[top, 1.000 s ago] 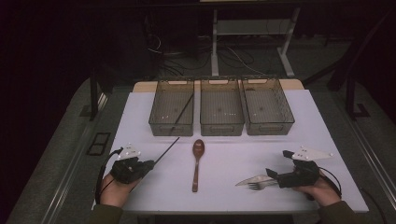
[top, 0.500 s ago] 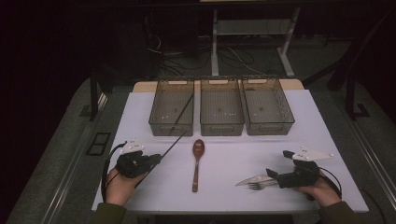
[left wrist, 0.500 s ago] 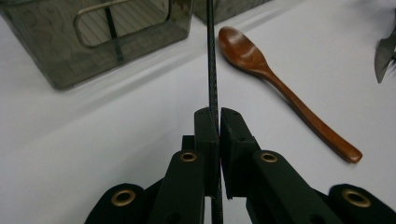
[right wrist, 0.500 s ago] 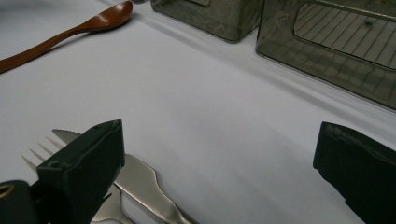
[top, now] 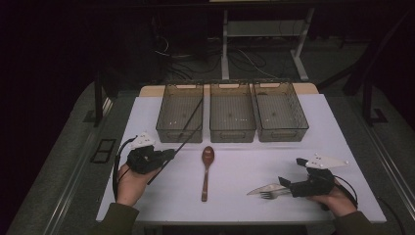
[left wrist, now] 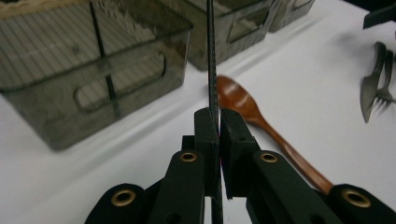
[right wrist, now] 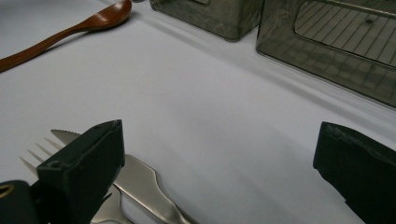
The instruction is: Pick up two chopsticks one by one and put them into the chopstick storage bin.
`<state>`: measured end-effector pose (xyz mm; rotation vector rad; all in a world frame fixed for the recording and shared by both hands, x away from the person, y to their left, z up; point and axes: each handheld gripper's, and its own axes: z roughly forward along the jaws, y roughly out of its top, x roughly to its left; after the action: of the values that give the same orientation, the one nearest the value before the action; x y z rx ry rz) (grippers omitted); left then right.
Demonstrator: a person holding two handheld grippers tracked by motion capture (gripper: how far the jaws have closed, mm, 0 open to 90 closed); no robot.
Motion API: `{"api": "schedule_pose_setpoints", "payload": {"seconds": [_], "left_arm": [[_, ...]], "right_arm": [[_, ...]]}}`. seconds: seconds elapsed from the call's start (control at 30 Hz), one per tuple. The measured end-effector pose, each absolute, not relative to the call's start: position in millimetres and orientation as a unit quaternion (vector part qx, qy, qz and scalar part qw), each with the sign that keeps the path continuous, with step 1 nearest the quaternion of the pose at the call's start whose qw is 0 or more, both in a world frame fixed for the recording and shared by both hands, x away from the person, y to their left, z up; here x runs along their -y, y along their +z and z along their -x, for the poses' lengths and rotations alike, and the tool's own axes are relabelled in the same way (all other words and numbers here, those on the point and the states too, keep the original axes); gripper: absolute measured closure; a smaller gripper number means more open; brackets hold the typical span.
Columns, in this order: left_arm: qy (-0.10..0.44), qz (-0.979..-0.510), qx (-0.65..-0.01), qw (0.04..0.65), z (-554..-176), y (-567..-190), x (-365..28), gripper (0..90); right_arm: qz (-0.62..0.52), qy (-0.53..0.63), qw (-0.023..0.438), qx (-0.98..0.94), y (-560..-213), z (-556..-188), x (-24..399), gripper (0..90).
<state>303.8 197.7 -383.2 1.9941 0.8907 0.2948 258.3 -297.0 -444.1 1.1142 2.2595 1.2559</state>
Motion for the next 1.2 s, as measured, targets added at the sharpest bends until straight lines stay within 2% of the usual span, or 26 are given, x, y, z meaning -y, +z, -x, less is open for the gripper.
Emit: {"api": "schedule_pose_setpoints", "payload": {"seconds": [0.9,1.2], "left_arm": [[0.139,-0.791,-0.355,0.478,-387,-344,-171,85.1],[0.168,-0.787,-0.361,0.471,-420,-333,-170,85.1]], "right_arm": [[-0.390,0.443,0.163,-0.790,-443,-257,298,1.5],[-0.389,0.444,0.164,-0.790,-443,-257,298,1.5]]}}
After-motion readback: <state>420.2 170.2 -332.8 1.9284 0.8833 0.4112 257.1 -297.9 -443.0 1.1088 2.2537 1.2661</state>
